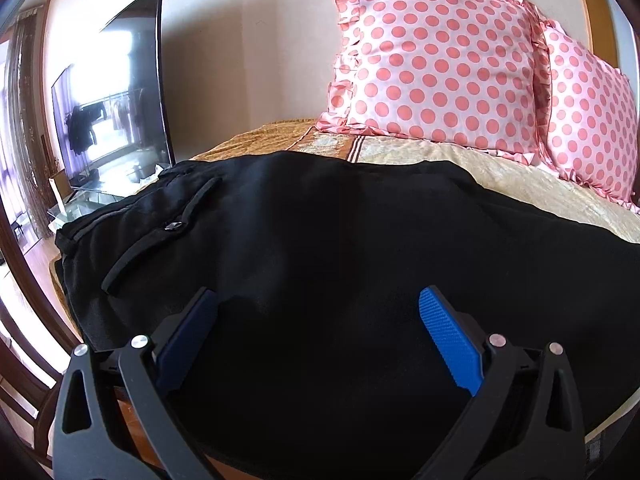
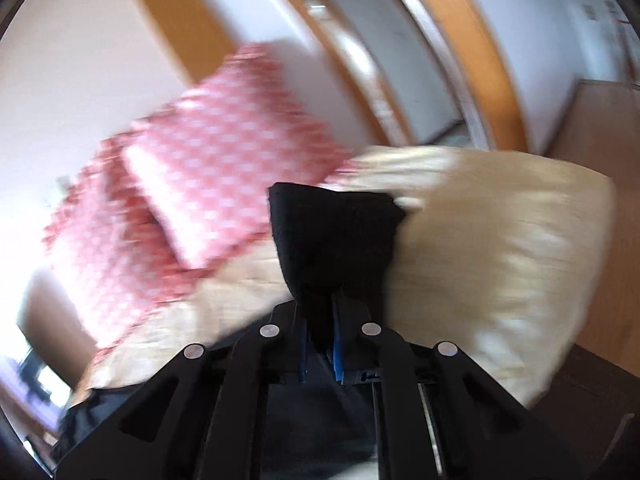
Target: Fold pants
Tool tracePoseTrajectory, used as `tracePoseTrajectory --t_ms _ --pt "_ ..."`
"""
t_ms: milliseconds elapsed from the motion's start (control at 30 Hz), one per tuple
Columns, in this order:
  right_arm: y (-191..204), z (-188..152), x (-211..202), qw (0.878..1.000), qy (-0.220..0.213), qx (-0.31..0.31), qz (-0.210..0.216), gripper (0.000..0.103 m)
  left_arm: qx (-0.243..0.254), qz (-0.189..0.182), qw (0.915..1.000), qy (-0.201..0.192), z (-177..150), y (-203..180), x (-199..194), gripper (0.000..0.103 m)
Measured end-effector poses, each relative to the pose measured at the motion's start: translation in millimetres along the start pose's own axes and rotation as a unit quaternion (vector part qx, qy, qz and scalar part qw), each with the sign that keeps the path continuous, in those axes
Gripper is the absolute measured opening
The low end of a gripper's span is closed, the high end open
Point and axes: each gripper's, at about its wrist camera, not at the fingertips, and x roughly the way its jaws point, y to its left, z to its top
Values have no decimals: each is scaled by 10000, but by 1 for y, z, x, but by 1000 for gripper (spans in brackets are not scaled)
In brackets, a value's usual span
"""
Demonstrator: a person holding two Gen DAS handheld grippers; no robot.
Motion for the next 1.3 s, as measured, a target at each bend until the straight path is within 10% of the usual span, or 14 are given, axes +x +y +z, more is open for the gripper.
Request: tracePoseTrajectory --t_ms 133,300,433,700,867,1100,1300 --pt "100 -21 20 9883 286 -541 1398 10 -10 11 10000 -14 0 0 1 101" --pt "194 -108 63 9458 1584 -1029 2641 9 -77 39 10000 -4 -1 -1 0 101" --pt "213 -190 97 9184 2813 -1286 2466 9 -89 58 9999 -19 -1 -1 0 101" --pt "237 -162 78 9216 2206 -1257 2936 7 -94 70 9999 -48 -2 -2 0 101" --pt "279 -200 73 8801 2668 -2354 3142 7 -104 86 9999 -72 -3 -1 0 101" --pt "284 -225 66 8638 2774 -2985 2962 9 -115 87 9999 -82 -3 -2 -1 101" --pt "287 -222 47 8336 3022 -3027 3494 35 -262 -102 9991 -307 5 10 -18 101"
